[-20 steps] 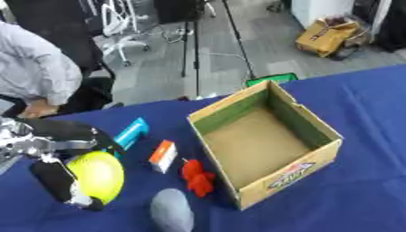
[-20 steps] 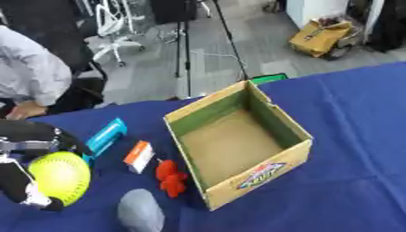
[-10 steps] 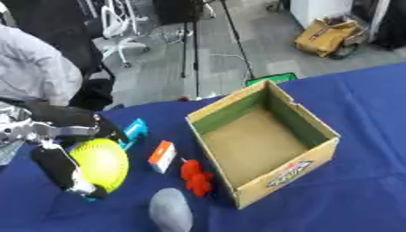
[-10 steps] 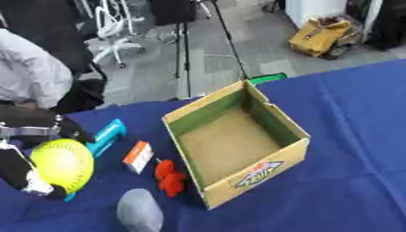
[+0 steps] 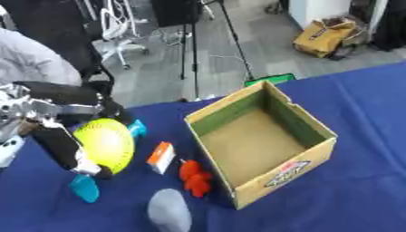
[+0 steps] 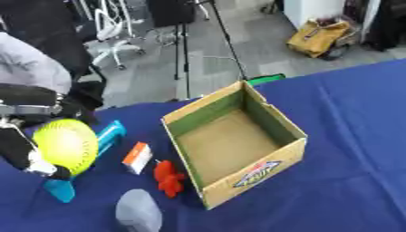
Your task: Pick up objects on the table and place them in the box.
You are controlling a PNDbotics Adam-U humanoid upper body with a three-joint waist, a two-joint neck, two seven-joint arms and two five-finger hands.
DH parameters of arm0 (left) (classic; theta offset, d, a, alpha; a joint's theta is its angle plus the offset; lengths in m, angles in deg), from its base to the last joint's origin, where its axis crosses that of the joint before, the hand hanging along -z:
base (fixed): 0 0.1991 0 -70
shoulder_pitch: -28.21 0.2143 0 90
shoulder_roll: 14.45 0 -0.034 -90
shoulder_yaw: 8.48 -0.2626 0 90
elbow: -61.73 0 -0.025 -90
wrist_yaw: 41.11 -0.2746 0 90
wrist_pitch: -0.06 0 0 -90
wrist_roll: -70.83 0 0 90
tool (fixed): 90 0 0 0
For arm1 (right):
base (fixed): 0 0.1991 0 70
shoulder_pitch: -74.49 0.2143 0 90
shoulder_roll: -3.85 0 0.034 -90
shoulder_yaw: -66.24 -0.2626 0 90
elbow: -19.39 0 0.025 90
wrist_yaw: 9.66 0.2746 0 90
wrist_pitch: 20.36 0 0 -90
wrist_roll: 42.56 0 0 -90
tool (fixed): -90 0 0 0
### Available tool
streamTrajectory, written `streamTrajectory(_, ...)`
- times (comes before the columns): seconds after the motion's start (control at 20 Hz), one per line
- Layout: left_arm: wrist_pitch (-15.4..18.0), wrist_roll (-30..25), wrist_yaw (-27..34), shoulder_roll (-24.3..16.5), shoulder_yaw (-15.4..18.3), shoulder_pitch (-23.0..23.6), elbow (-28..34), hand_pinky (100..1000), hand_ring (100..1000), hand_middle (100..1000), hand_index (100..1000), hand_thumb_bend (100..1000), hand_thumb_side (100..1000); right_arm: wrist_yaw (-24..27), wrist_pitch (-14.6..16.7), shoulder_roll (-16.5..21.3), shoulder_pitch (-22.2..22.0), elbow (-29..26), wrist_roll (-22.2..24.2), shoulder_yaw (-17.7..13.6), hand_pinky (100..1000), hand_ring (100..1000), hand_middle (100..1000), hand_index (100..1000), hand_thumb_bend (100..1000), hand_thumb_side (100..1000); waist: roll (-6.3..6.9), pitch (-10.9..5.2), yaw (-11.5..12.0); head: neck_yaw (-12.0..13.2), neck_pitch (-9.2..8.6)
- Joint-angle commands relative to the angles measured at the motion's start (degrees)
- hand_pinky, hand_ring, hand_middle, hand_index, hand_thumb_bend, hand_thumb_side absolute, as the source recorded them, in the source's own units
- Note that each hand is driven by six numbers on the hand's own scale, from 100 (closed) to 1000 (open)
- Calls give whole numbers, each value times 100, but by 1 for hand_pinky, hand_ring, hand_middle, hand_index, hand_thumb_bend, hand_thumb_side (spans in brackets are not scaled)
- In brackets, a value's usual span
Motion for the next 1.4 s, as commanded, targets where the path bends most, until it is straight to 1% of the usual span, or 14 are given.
streamTrajectory(0.05,-86,8,96,19,148,-233,-67,158,494,592,936,274,293,36,-24,203,26,-98,-46,2,886,801,524,543,100,496,-48,-125,-6,13,21)
streamTrajectory(0.1,-113,17,122,58,162,-271,-89,158,494,592,936,274,293,38,-24,203,26,-98,-46,1,886,801,524,543,100,496,-48,-126,-9,12,19)
streamTrajectory(0.15,-138,33,148,96,172,-306,-110,139,486,587,938,245,291,41,-23,203,28,-98,-46,3,887,801,524,542,100,496,-47,-126,-13,11,13)
streamTrajectory(0.25,-216,109,210,235,185,-435,-211,125,480,581,937,223,289,50,-17,199,33,-98,-46,11,887,801,524,542,100,495,-44,-130,-25,5,-9)
streamTrajectory(0.5,-283,162,223,538,143,-767,-526,121,478,575,935,210,287,73,3,197,39,-98,-46,32,887,801,524,542,100,494,-37,-146,-80,16,-43)
streamTrajectory(0.6,-274,137,171,661,119,-930,-690,126,482,578,935,218,285,83,14,196,41,-98,-46,44,887,801,523,542,100,494,-28,-156,-104,27,-42)
streamTrajectory(1.05,-67,95,-222,1239,33,-1630,-1483,125,481,569,928,225,263,134,75,209,63,-98,-46,102,887,801,523,542,100,493,19,-205,-245,106,-10)
streamTrajectory(1.25,18,107,-323,1402,34,-1795,-1760,122,479,568,927,219,264,161,105,216,82,-98,-46,125,887,801,523,542,100,492,36,-221,-322,147,-8)
streamTrajectory(1.4,55,106,-415,1566,48,-1951,-1997,117,476,559,924,211,258,187,135,230,109,-98,-46,144,887,801,524,542,100,492,57,-241,-436,192,-22)
